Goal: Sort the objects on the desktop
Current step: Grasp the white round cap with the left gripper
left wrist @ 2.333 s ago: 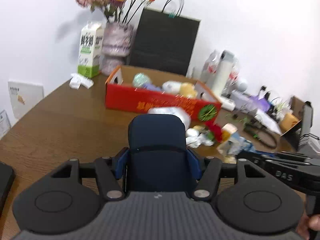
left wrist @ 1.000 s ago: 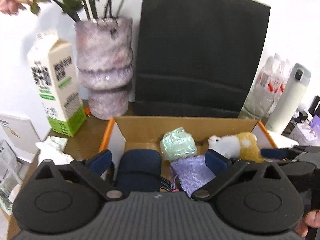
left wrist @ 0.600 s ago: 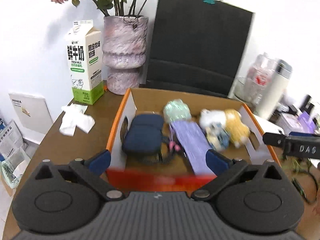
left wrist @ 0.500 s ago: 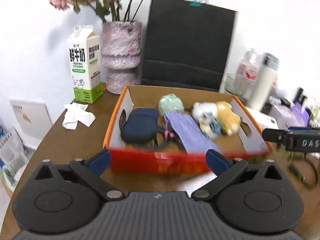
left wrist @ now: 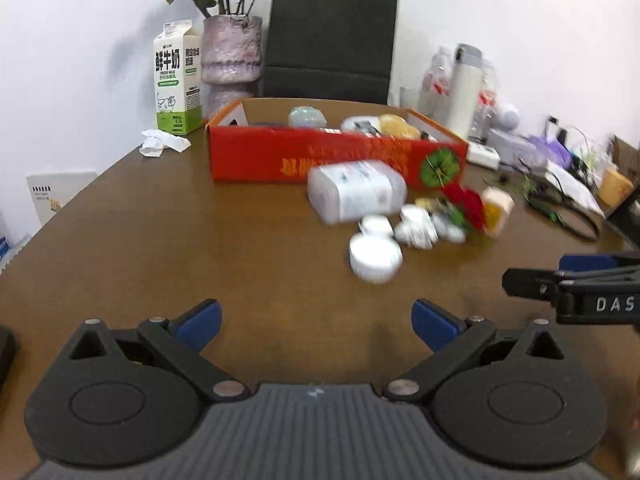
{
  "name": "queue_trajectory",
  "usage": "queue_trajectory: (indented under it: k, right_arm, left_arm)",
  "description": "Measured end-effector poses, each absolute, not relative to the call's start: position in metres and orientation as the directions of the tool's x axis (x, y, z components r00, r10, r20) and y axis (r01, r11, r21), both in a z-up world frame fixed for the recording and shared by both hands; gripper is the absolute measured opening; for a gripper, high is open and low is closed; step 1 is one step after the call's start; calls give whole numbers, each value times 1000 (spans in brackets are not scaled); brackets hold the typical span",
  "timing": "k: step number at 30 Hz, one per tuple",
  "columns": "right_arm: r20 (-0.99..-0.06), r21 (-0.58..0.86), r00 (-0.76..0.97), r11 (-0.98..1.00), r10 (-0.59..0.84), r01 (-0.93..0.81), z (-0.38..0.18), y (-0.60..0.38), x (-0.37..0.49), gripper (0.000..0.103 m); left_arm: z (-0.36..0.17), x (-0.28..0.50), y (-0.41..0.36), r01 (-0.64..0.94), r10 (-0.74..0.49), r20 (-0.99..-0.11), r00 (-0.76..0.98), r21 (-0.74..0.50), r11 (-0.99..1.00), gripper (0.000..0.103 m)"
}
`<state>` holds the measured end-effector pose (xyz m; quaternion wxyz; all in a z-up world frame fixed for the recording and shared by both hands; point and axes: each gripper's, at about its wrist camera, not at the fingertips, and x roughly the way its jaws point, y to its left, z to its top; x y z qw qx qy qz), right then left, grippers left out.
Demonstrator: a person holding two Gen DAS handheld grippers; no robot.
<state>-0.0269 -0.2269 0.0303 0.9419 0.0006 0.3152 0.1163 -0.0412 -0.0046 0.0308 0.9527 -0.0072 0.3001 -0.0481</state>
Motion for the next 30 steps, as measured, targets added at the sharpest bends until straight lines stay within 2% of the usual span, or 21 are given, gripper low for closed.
queue_trajectory:
  k: [3, 7, 11, 18, 24, 27, 30]
  right_arm:
    - [-563, 82, 791, 969, 238, -233, 26, -229, -59, 89]
    - [-544, 138, 800, 967, 254, -214, 22, -238, -88, 89]
    - [-538, 118, 801, 964, 262, -237, 19, -231, -107, 89]
    - [-530, 115, 802, 961, 275, -253, 21, -223, -110, 91]
    - [-559, 151, 789, 966, 257, -208, 20, -236, -85, 92]
    - [-546, 170, 790, 960, 279, -221, 24, -243, -61, 88]
    - [-524, 178, 805, 960, 279, -218, 31, -247, -30, 84]
  left_arm:
    - [25, -64, -3, 34, -46, -553, 832, -31, 999, 103]
    - [29, -84, 6, 17, -41, -529, 848, -50, 999, 103]
    - [27, -88, 11, 28, -57, -546, 836, -62, 998, 103]
    - [29, -90, 3, 52, -73, -549, 832, -54, 997, 103]
    - [32, -65, -14, 111, -103, -588, 802, -23, 994, 102]
    - [37, -40, -21, 167, -167, -581, 797, -53, 984, 98]
    - [37, -6, -27, 188, -190, -595, 781, -66, 980, 83]
